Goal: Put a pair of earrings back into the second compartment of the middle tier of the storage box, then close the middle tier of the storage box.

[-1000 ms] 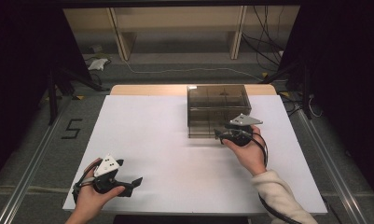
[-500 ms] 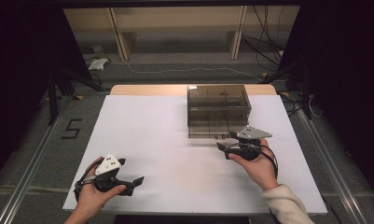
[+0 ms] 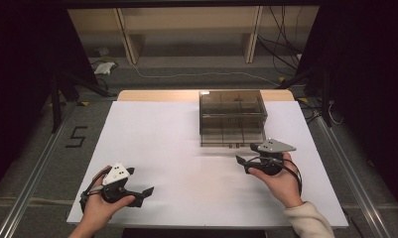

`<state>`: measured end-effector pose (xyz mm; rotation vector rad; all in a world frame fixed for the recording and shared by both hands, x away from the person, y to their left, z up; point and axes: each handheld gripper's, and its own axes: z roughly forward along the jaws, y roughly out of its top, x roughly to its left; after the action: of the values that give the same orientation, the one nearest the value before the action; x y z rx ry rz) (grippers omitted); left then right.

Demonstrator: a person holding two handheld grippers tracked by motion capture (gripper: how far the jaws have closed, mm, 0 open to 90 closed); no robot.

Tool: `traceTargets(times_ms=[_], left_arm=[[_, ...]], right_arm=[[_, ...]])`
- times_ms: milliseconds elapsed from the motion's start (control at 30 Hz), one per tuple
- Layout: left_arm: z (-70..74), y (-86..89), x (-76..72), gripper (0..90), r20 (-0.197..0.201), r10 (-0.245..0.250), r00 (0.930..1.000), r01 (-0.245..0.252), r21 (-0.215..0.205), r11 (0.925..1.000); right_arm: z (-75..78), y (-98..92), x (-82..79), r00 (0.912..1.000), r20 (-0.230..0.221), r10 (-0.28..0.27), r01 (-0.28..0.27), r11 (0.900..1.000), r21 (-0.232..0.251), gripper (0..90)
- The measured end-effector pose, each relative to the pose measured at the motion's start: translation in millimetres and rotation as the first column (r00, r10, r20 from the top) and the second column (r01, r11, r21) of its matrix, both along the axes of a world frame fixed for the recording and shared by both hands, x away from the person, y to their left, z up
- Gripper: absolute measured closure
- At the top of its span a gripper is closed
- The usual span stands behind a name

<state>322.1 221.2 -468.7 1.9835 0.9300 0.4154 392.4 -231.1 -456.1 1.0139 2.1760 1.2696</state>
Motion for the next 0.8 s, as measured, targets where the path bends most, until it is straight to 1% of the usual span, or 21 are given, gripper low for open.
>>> traceTargets(times_ms=[100, 233, 300, 400, 433, 467, 500, 533, 600, 667, 733, 800], left_arm=[[0.1, 0.3, 0.1, 0.8, 0.0, 0.002, 1.0, -0.002, 0.0, 1.0], [-0.3, -0.6, 0.5, 0.8, -0.001, 0.0, 1.0, 0.0, 0.0, 1.0], [-0.3, -0.2, 1.2, 0.8, -0.002, -0.001, 1.0, 0.001, 0.001, 1.0], [-0.3, 0.3, 0.7, 0.8, -0.005, -0.001, 1.0, 0.001, -0.002, 1.0], [-0.5, 0.2, 0.3, 0.8, -0.005, 0.001, 1.0, -0.001, -0.003, 1.0], [-0.7, 0.5, 0.3, 0.8, -0.004, 0.003, 1.0, -0.003, -0.002, 1.0], [-1.0, 0.9, 0.4, 0.8, -0.007, 0.006, 1.0, -0.006, -0.002, 1.0], [-1.0, 1.4, 0.7, 0.8, -0.009, 0.01, 0.9999, -0.01, 0.0, 0.9999], [0.0, 0.5, 1.5, 0.8, -0.004, 0.017, 0.9998, -0.017, -0.002, 0.9999], [0.5, -1.5, 2.0, 0.8, -0.003, 0.013, 0.9999, -0.013, 0.009, 0.9999], [-0.6, -2.9, 2.2, 0.8, -0.009, 0.012, 0.9999, -0.012, 0.016, 0.9998], [-1.1, -2.5, 2.9, 0.8, -0.013, 0.017, 0.9998, -0.017, 0.016, 0.9997]], right_arm=[[-1.0, -0.5, -0.9, 1.0, -0.009, 0.001, -0.001, 1.0, -0.004, 29.9], [-1.8, -2.0, -1.0, 1.0, -0.006, -0.001, 0.001, 1.0, -0.008, 29.9], [-2.3, -2.9, 0.3, 1.0, -0.006, 0.0, 0.0, 1.0, -0.003, 30.1], [-4.0, -3.6, 1.3, 1.0, -0.005, 0.002, -0.002, 1.0, -0.002, 32.8], [-4.5, -3.9, 1.2, 1.0, -0.008, 0.004, -0.004, 1.0, -0.004, 35.9], [-4.5, -4.1, 0.5, 1.0, -0.002, -0.001, 0.001, 1.0, -0.01, 43.9], [-3.7, -4.6, -0.1, 1.0, 0.008, 0.002, -0.002, 1.0, -0.026, 51.5], [-2.7, -4.6, -0.2, 0.9998, 0.018, 0.01, -0.009, 0.999, -0.042, 56.5], [-1.3, -4.9, -1.2, 0.999, 0.045, 0.002, 0.002, 0.997, -0.077, 69.1], [-0.6, -6.3, -3.2, 0.9987, 0.051, -0.001, 0.007, 0.995, -0.103, 76.6], [-0.3, -8.3, -4.2, 0.9988, 0.048, -0.008, 0.013, 0.994, -0.111, 83.0], [-0.2, -9.7, -4.3, 0.9993, 0.037, -0.008, 0.012, 0.994, -0.107, 90.0]])
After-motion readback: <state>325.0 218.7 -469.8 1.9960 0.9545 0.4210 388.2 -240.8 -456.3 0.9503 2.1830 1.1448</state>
